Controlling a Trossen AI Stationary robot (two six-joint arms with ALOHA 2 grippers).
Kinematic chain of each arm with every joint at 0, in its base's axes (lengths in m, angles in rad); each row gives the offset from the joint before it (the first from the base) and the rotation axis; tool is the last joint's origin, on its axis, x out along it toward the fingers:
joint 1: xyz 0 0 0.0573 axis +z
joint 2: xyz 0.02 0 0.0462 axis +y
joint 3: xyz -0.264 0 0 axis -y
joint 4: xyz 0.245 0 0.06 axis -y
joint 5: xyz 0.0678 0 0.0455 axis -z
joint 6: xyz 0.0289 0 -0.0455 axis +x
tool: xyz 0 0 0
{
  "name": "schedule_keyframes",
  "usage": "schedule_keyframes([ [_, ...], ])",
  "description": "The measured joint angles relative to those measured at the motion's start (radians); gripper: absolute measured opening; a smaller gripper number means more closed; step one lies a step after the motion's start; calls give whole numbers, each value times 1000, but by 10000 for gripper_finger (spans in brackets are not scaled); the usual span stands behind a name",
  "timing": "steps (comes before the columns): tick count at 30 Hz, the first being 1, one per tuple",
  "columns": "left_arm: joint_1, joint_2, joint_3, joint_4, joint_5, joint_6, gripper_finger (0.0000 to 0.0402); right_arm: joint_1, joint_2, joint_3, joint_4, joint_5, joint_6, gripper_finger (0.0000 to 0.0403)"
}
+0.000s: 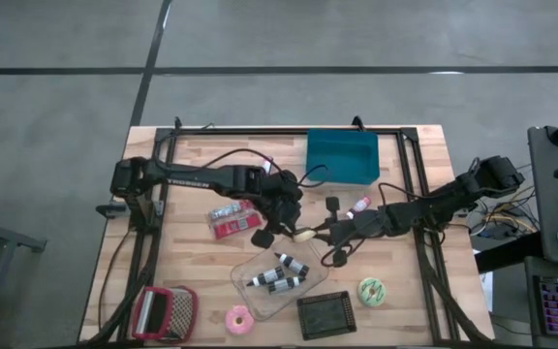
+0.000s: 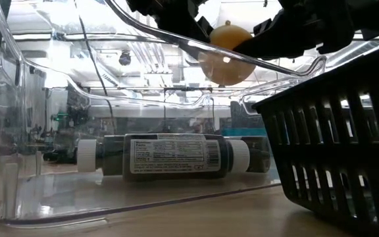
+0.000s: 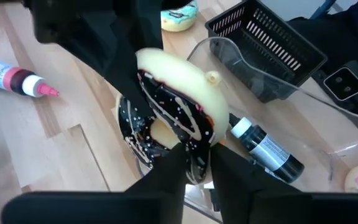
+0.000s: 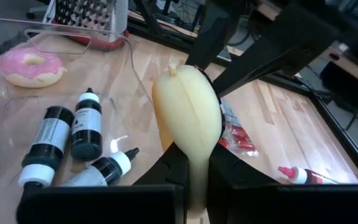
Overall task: Pick & Place Food Item
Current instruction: Put the black donut into the black basket
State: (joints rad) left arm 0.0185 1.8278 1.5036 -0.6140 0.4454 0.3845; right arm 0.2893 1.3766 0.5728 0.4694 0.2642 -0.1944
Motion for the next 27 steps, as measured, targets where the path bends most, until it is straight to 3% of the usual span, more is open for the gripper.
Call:
schedule_keyframes([
  [18,1,-121,14,-65,-102,0,239,1,-1,-1,-10,-16,4,13],
  [22,-1,-151,7,-122,-95,-4,258,3,-6,-1,-24,-40,25,13],
  [27,-6,-213,-83,-62,-75,-40,260,26,-7,-1,-25,-40,33,13],
])
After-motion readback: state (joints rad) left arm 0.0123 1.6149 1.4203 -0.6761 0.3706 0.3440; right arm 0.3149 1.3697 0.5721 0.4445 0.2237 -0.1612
